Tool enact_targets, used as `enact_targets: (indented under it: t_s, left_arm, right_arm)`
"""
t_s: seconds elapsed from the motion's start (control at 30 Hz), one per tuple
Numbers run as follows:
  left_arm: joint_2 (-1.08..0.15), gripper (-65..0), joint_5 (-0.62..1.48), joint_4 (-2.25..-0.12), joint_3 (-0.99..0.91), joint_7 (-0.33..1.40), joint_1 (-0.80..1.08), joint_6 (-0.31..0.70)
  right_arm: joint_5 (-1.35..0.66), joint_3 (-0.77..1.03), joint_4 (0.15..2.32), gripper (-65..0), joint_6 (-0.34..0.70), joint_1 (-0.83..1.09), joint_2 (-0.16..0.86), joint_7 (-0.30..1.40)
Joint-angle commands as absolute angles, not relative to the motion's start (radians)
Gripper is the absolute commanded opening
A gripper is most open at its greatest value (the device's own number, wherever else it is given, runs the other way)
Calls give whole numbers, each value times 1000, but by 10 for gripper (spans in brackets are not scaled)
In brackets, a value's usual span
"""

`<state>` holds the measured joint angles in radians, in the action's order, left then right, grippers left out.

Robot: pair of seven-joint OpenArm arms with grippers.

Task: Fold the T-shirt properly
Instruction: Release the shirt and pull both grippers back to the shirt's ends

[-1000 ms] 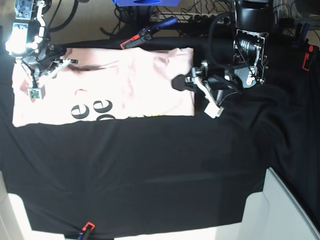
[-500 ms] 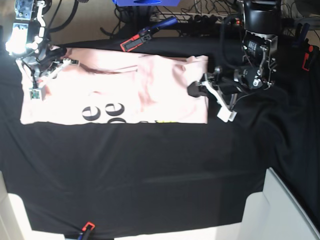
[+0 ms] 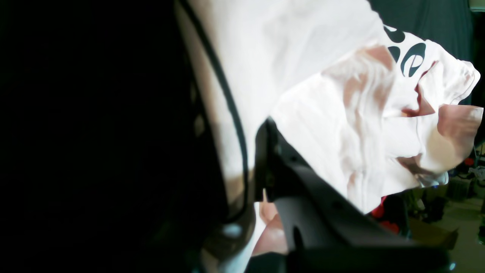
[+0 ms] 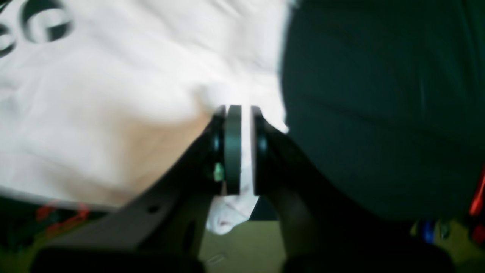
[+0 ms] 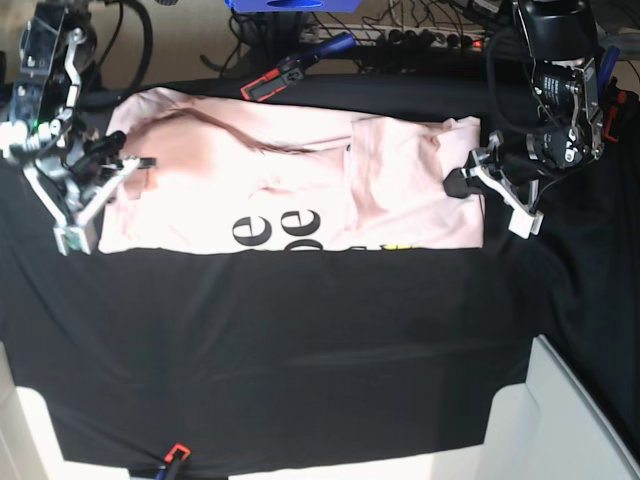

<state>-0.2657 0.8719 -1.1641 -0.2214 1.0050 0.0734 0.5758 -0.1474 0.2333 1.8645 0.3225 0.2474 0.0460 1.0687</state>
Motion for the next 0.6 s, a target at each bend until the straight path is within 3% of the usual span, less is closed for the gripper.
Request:
enact_targets:
  t_s: [0.0, 0.13, 0.27, 0.33, 0.4, 0.5, 0.57]
  left_arm:
    - [-288, -650, 891, -1182, -246, 989, 68, 579]
    - [-288, -650, 889, -1182, -277, 992, 70, 581]
    - [-289, -650, 889, -1184, -275, 992, 87, 582]
    - [-289, -650, 891, -1184, -271, 992, 87, 582]
    - [-289, -581, 894, -1185, -269, 992, 85, 582]
    - [-289, -415, 894, -1213, -275, 992, 87, 584]
    - [-288, -363, 894, -1257, -277, 992, 90, 584]
  right_arm:
    - [-148, 239, 1883, -566, 344, 232, 50, 1079]
    - [-148, 242, 1883, -464, 398, 206, 50, 1150]
    - [-148, 317, 1879, -247, 407, 200, 39, 1158]
    - [-148, 334, 1879, -225, 458, 200, 38, 1159]
    - [-148, 340, 1879, -223, 547, 200, 38, 1161]
    - [-148, 340, 1848, -223, 664, 180, 38, 1187]
    - [-148, 344, 1787, -223, 698, 153, 41, 1196]
